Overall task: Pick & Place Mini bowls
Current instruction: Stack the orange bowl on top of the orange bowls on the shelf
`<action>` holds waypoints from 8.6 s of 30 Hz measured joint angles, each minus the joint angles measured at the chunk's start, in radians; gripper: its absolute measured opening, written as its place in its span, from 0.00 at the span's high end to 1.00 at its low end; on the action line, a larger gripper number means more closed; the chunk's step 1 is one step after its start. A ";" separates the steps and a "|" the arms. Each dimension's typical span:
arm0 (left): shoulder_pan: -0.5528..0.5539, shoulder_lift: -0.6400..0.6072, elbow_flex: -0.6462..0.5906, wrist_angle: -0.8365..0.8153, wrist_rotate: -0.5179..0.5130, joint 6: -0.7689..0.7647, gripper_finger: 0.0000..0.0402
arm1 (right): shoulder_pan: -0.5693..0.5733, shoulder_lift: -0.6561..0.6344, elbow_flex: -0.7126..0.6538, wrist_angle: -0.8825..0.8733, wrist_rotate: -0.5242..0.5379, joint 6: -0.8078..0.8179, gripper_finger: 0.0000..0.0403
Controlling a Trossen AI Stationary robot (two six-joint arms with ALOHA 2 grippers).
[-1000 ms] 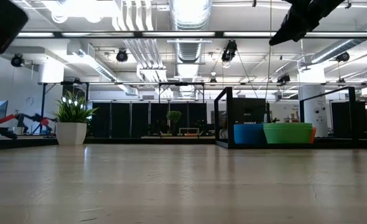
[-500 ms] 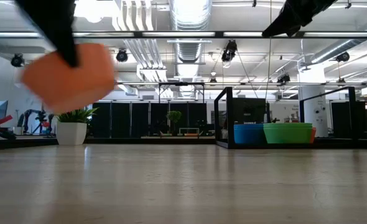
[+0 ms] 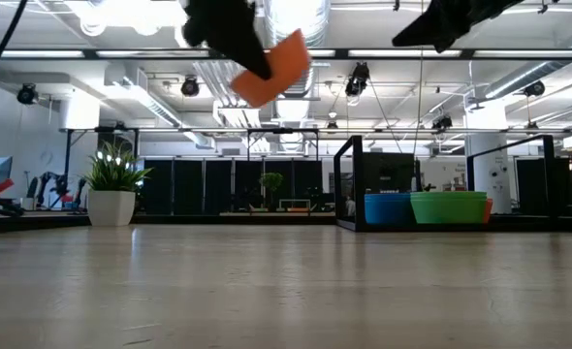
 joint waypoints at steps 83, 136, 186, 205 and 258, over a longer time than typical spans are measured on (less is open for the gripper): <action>0.214 0.096 -0.039 0.499 -0.352 1.285 1.00 | -0.001 0.252 -0.112 0.678 -0.041 -0.153 0.67; 0.148 0.096 -0.036 0.514 -0.467 1.282 0.84 | -0.010 0.349 -0.020 0.580 0.235 0.059 0.98; 0.204 0.013 -0.038 0.466 0.072 0.470 0.81 | -0.739 0.418 0.397 -0.630 0.153 -0.129 0.98; 0.204 0.011 -0.038 0.443 0.073 0.471 0.81 | -0.831 0.661 0.404 -0.602 0.349 -0.037 0.98; 0.204 0.011 -0.038 0.406 0.073 0.470 0.81 | -0.858 0.673 0.402 -0.609 0.266 -0.078 0.74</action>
